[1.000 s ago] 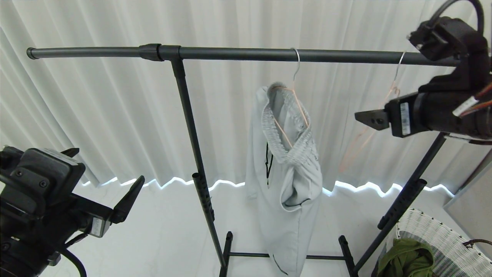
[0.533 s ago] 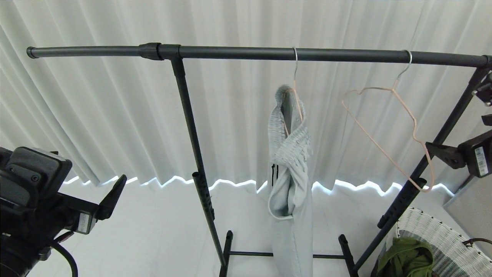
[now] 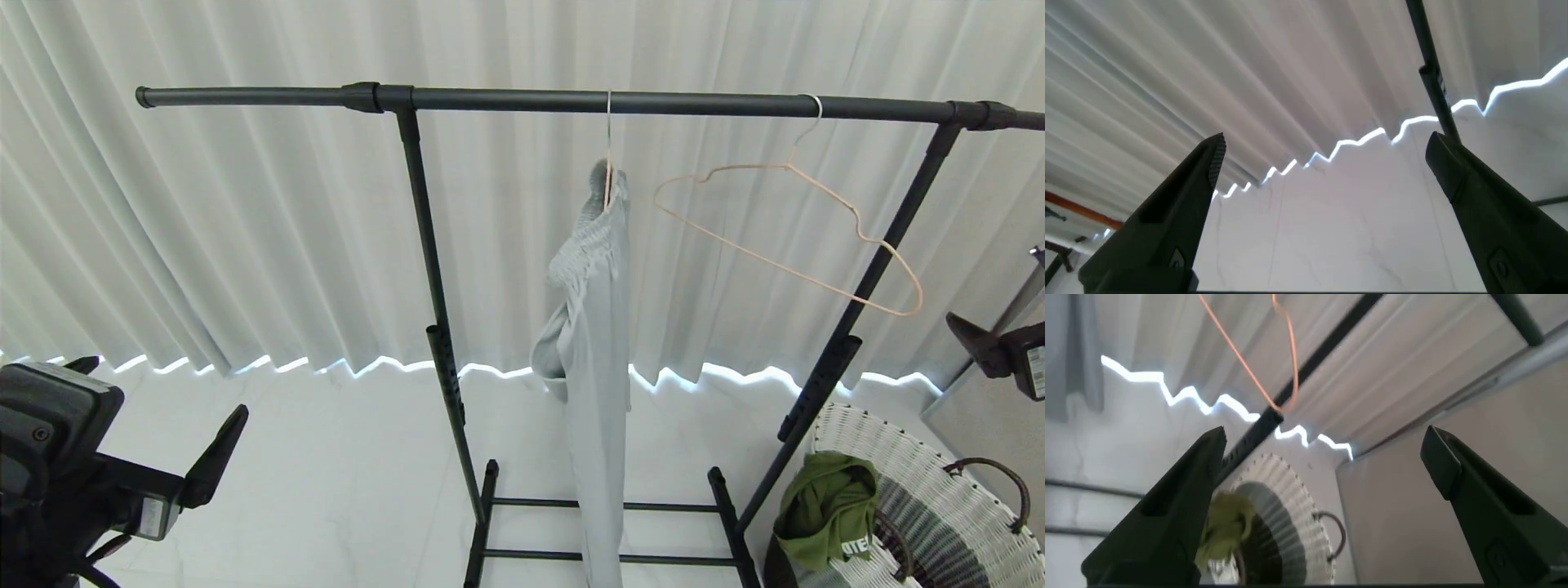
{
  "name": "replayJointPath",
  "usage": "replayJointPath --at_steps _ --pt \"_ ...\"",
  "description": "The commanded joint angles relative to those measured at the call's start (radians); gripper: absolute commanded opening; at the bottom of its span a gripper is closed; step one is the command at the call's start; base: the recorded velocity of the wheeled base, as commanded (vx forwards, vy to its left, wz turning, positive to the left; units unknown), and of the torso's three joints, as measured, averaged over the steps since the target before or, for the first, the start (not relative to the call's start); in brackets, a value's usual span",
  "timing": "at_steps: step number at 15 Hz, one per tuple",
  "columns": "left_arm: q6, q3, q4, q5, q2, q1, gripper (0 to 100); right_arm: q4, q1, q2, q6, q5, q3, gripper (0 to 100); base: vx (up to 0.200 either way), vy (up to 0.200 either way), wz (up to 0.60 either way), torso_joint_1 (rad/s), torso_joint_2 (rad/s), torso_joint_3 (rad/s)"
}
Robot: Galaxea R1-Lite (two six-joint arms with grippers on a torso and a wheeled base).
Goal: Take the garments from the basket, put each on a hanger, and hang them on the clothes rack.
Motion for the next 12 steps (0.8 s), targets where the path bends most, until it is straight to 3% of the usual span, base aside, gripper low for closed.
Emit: replayJointPath --at_steps 1,3,10,12 --pt "0.0 0.012 0.001 -0.001 -0.02 0.001 100 -0.001 -0.004 -0.001 0.001 -0.001 0.018 100 -0.2 0.0 0.0 -0.002 -0.01 0.007" --pt "0.0 0.012 0.001 -0.004 -0.02 0.006 100 -0.001 -0.012 -0.001 0.001 0.001 0.018 100 -0.2 0.0 0.0 0.002 0.0 0.01" --pt "0.0 0.012 0.001 -0.004 -0.018 0.006 100 -0.003 -0.03 -0.041 -0.029 0.001 0.096 100 0.0 0.0 0.0 0.0 0.0 0.0" --pt "0.0 0.01 0.001 -0.004 -0.02 0.006 100 -0.003 -0.03 -0.049 -0.03 0.001 0.109 100 0.0 0.0 0.0 -0.117 0.27 0.154"
